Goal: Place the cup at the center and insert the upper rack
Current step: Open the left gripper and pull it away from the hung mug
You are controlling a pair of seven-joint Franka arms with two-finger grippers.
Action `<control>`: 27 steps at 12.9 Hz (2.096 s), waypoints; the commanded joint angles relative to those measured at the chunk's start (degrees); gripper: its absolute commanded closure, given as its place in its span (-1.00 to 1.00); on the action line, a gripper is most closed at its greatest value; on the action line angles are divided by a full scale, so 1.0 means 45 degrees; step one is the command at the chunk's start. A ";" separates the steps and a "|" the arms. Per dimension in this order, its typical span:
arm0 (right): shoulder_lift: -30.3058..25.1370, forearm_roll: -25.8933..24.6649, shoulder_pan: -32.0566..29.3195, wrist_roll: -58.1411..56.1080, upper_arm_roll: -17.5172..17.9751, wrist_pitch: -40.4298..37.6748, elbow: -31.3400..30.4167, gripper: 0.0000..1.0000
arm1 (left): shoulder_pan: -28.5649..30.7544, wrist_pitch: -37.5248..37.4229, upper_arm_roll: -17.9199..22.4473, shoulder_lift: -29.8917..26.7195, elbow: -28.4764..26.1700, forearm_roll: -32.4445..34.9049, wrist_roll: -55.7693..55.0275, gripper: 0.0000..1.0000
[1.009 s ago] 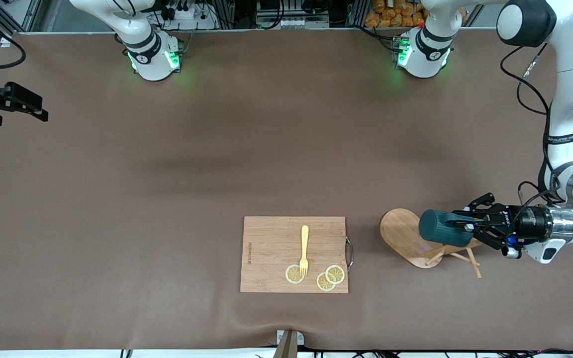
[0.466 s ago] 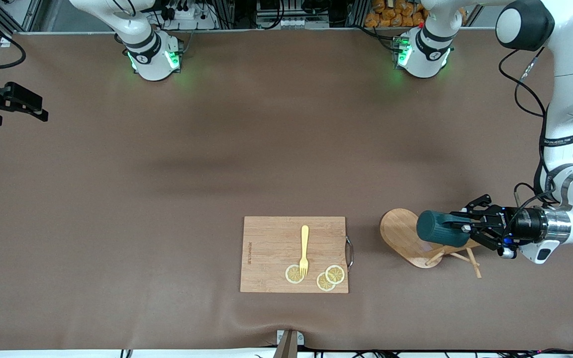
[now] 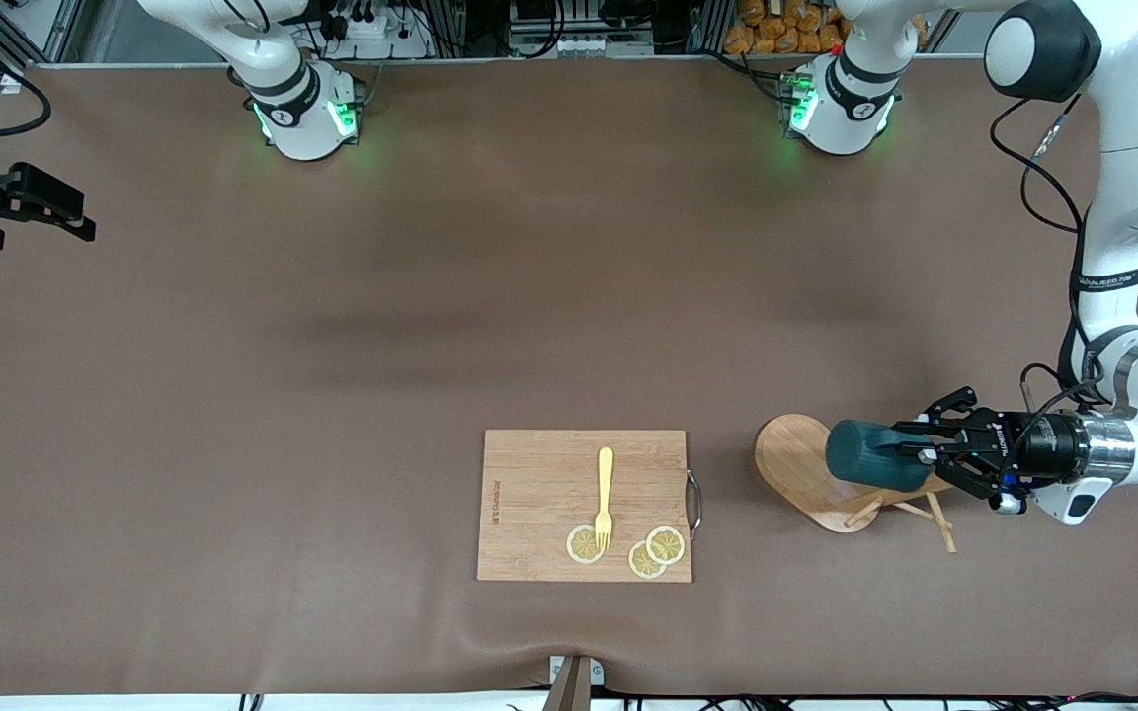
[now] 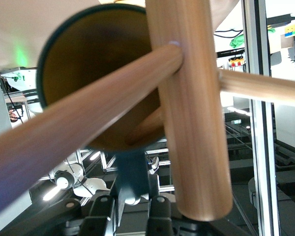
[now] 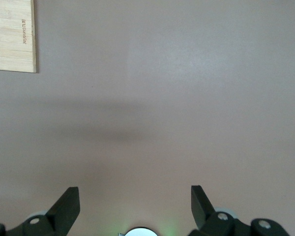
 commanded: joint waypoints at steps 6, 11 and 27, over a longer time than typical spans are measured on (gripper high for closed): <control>-0.0111 -0.0137 0.0108 0.0207 -0.0038 -0.0143 0.0097 -1.00 | 0.0146 -0.0423 -0.0089 0.0031 0.0169 -0.0419 0.0116 -0.84; -0.0092 -0.0136 0.0205 0.0207 -0.0018 -0.0143 0.0097 -1.00 | 0.0243 -0.0521 -0.0128 -0.0164 0.0208 -0.0420 -0.0001 -1.00; -0.0053 -0.0351 0.0011 0.0031 -0.0135 -0.0124 0.0058 -1.00 | 0.0244 -0.0481 0.0360 -0.4087 0.0228 0.1722 -0.1975 -1.00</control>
